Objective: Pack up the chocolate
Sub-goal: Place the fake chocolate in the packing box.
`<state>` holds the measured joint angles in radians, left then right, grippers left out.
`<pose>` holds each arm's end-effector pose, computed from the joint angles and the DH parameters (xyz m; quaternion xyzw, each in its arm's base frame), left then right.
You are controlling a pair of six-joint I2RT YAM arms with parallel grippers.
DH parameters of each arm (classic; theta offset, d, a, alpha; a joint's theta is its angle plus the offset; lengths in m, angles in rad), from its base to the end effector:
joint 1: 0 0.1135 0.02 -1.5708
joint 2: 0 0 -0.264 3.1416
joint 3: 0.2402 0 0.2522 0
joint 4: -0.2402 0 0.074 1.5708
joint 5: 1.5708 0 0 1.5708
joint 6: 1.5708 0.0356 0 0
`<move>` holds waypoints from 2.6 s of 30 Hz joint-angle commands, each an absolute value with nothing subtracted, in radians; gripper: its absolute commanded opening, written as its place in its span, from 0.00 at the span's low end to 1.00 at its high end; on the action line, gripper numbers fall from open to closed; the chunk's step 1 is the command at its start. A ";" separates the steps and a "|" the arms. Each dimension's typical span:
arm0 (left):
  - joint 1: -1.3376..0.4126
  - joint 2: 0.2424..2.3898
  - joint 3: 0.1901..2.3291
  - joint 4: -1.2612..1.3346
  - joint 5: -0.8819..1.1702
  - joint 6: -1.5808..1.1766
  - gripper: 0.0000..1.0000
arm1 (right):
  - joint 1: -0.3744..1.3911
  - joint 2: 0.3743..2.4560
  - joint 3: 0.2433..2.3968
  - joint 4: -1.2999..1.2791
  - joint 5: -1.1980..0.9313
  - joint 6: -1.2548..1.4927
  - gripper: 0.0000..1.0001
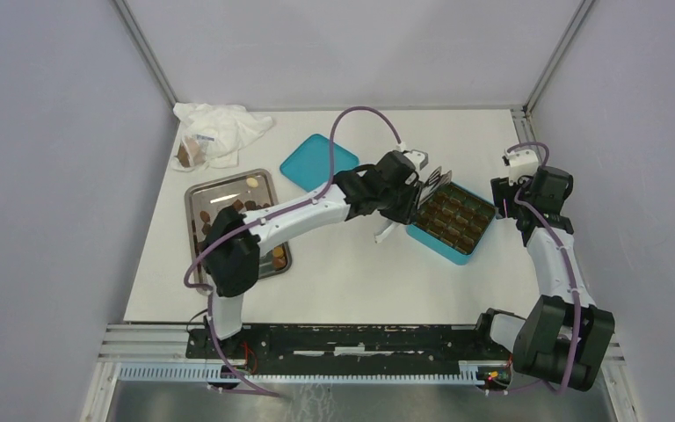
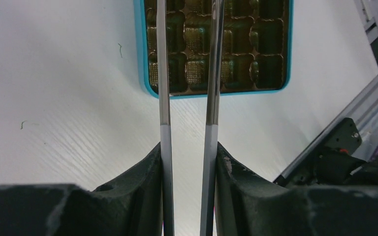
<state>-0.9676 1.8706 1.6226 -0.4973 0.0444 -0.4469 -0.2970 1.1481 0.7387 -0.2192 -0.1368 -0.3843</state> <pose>0.2430 -0.3556 0.2895 0.2444 0.8826 -0.2760 0.2916 0.2392 -0.0681 0.2475 -0.0698 0.8868 -0.0939 0.4471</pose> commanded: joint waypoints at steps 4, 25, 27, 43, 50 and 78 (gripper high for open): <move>-1.003 2.021 1.847 -0.586 -0.058 -0.370 0.25 | -0.300 1.161 0.781 -0.197 -0.133 -0.399 0.72; -1.030 2.164 1.996 -0.681 -0.141 -0.346 0.39 | -0.299 1.135 0.784 -0.216 -0.209 -0.403 0.72; -1.031 2.172 2.007 -0.685 -0.145 -0.346 0.40 | -0.300 1.134 0.784 -0.216 -0.212 -0.403 0.72; -1.032 2.195 2.043 -0.700 -0.151 -0.342 0.49 | -0.300 1.132 0.784 -0.221 -0.225 -0.408 0.72; -1.034 2.111 1.986 -0.643 -0.130 -0.349 0.43 | -0.299 1.133 0.784 -0.223 -0.240 -0.410 0.72; -0.615 1.149 1.177 -0.532 -0.135 -0.324 0.44 | -0.013 0.959 0.563 -0.170 -1.028 -0.761 0.74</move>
<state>-0.6971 1.2839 1.2247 -0.5709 -0.1253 -0.3790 -0.1768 0.9287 0.5735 -0.2199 -0.9516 -0.6697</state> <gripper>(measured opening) 0.438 0.742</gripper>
